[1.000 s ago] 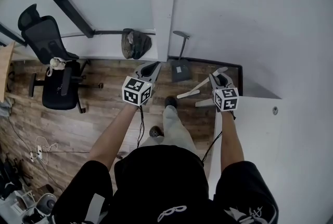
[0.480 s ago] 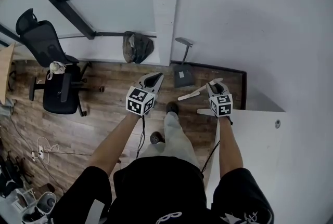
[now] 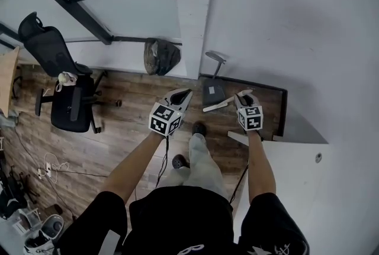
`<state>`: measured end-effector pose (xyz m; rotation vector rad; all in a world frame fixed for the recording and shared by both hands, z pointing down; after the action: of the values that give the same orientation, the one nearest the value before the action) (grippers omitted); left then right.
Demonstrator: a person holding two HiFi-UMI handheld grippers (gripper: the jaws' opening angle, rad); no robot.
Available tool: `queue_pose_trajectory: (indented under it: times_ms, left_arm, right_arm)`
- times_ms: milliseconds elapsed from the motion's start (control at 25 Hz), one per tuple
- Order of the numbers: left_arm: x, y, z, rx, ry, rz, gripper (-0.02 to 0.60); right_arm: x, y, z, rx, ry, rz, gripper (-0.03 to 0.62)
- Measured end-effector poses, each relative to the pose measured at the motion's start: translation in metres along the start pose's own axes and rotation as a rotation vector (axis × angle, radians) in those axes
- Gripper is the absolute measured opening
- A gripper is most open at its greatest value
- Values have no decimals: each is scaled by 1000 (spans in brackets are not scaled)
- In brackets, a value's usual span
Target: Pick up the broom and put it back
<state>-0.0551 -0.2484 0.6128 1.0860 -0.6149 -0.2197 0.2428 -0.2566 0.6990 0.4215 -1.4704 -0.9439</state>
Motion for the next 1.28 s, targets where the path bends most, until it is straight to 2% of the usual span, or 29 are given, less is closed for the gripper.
queue_pose_trajectory:
  times_ms: [640, 1280]
  left_arm:
    - [41, -39, 71, -53, -73, -44, 18]
    - [65, -78, 110, -51, -144, -76, 18]
  right_arm:
    - [112, -79, -19, -30, -74, 9, 115]
    - [182, -120, -32, -60, -147, 76, 117]
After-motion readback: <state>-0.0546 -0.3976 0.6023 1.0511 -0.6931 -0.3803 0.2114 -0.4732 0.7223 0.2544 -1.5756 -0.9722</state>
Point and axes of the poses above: the fingertips, and each gripper's own axes: x forward along the fingers, z to its left, y out of its underside, the point moved 9 cm from there along -x, backward along the fingers, and after that the axes turned 12 degrees about y, right-handed, at the moved point
